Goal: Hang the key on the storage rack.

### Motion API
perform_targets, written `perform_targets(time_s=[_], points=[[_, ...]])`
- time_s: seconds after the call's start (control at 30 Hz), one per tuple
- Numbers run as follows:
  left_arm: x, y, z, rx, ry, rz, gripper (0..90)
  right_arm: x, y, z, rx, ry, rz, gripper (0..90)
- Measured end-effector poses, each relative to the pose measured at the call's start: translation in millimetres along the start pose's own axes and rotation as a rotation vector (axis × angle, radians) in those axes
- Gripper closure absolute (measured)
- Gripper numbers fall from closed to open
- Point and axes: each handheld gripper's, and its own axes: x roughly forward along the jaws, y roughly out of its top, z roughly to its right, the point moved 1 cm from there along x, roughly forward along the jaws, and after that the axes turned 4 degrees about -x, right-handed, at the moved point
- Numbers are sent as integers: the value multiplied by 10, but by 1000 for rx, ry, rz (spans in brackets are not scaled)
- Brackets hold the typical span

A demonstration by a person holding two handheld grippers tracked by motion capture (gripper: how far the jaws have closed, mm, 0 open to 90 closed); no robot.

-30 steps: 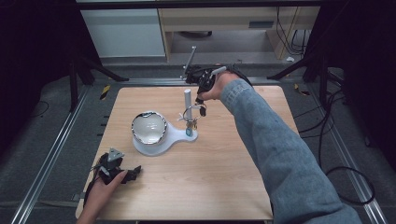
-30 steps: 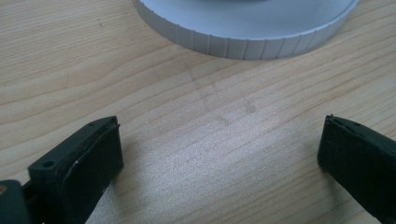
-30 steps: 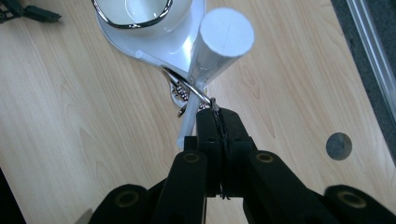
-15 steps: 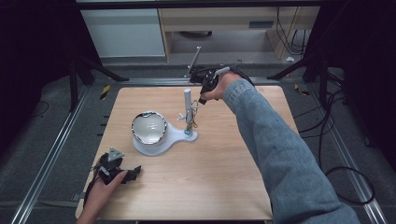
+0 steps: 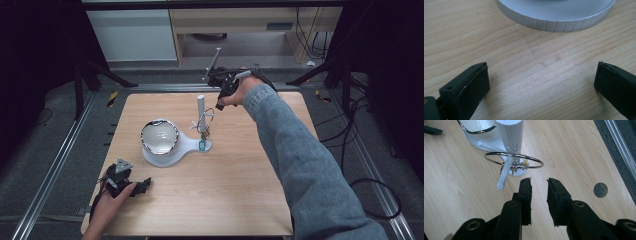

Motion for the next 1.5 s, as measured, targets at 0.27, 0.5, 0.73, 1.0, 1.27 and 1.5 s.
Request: perform_targets(time_s=[0.27,0.5,0.73,1.0,1.27,1.5], points=[[0,0,0,0,0,0,0,-9,-46,41,17,-35,10,522],[0,0,0,0,0,0,0,-20,-104,78,21,-67,26,427],[0,1,1,-1,1,0,0,-50,-181,124,42,-100,49,330],[1,1,2,-2,2,0,0,-44,-315,155,63,-134,99,181],[2,2,4,-3,2,0,0,-42,-454,179,80,-171,152,81],[4,3,6,-3,2,1,0,-5,-597,165,78,-125,148,65]])
